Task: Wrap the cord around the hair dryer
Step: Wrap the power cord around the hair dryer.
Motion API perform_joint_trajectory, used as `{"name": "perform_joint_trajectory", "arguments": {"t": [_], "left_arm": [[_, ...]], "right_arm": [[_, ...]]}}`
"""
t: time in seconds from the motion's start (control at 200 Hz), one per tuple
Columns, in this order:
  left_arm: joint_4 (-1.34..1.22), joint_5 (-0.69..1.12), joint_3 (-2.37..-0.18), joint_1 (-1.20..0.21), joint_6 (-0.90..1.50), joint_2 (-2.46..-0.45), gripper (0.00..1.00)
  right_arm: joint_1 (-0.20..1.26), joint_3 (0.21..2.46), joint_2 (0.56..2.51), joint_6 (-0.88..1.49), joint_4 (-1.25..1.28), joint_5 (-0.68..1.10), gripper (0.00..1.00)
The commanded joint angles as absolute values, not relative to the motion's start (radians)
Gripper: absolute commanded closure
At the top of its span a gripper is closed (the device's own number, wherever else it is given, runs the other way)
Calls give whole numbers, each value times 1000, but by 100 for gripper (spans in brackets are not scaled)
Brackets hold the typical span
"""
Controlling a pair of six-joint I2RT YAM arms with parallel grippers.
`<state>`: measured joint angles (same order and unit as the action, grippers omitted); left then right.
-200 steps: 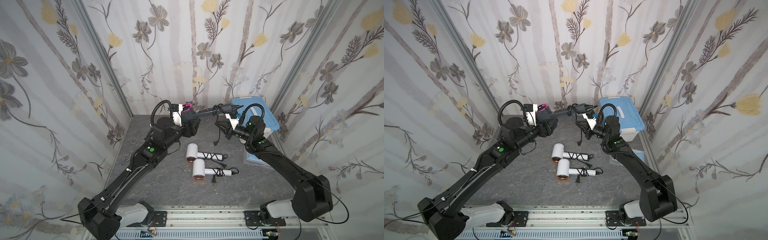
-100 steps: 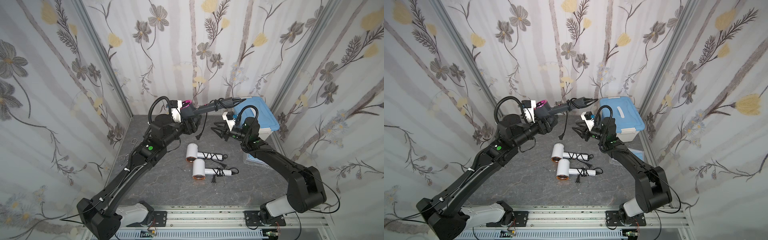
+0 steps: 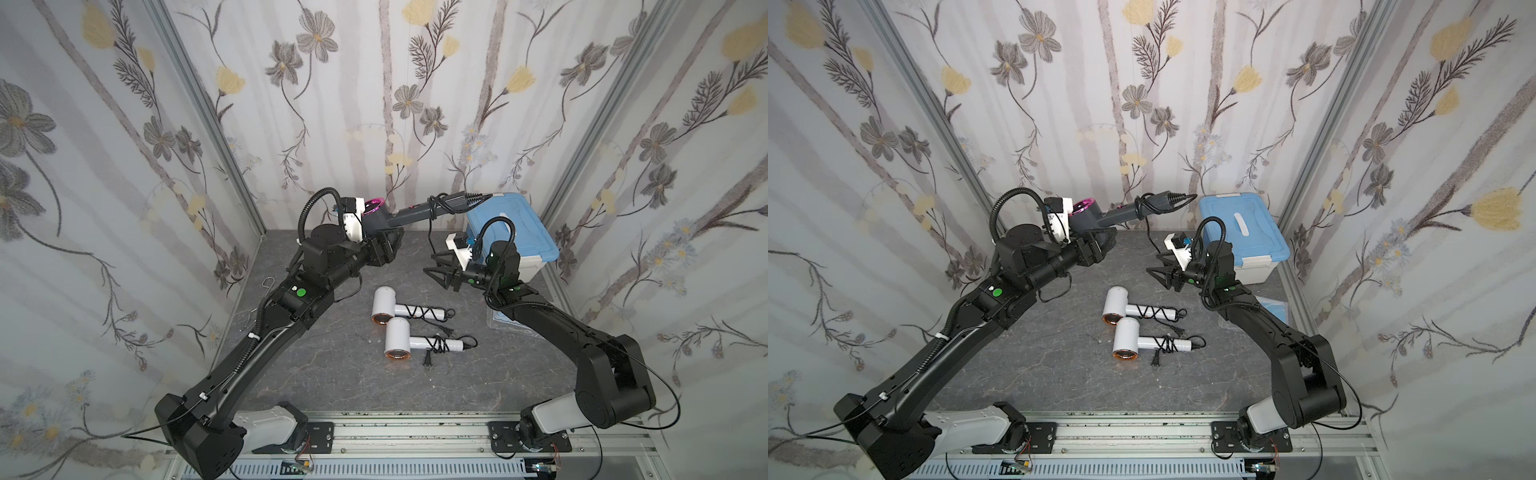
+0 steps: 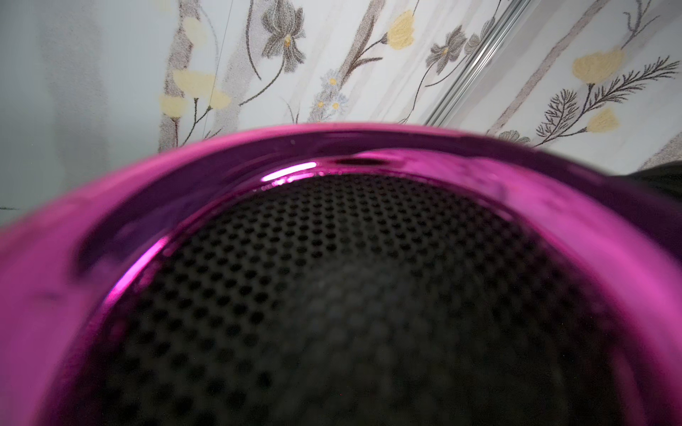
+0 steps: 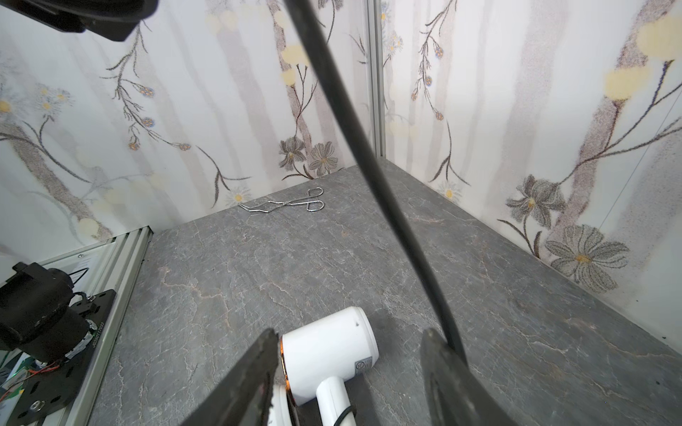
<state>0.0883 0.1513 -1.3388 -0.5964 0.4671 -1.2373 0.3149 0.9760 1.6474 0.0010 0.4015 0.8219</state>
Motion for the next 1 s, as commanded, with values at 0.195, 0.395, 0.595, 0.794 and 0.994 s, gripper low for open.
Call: {"name": "perform_joint_trajectory", "arguments": {"t": [0.195,0.395,0.595,0.794,0.994], "left_arm": [[66,171,-1377,-596,480,-1239,100],[74,178,-1388,-597,483,-1247,100],[89,170,-1396,-598,478,-1252,100],[92,179,-1402,-597,477,-1253,100],[89,193,-1409,-597,481,-1254,100]], "right_arm": [[319,961,1627,-8,428,755,37],[329,969,1646,-5,430,776,35],[355,970,1692,58,518,841,33],[358,983,1731,71,533,897,32],[359,1023,1774,80,536,916,32]]}}
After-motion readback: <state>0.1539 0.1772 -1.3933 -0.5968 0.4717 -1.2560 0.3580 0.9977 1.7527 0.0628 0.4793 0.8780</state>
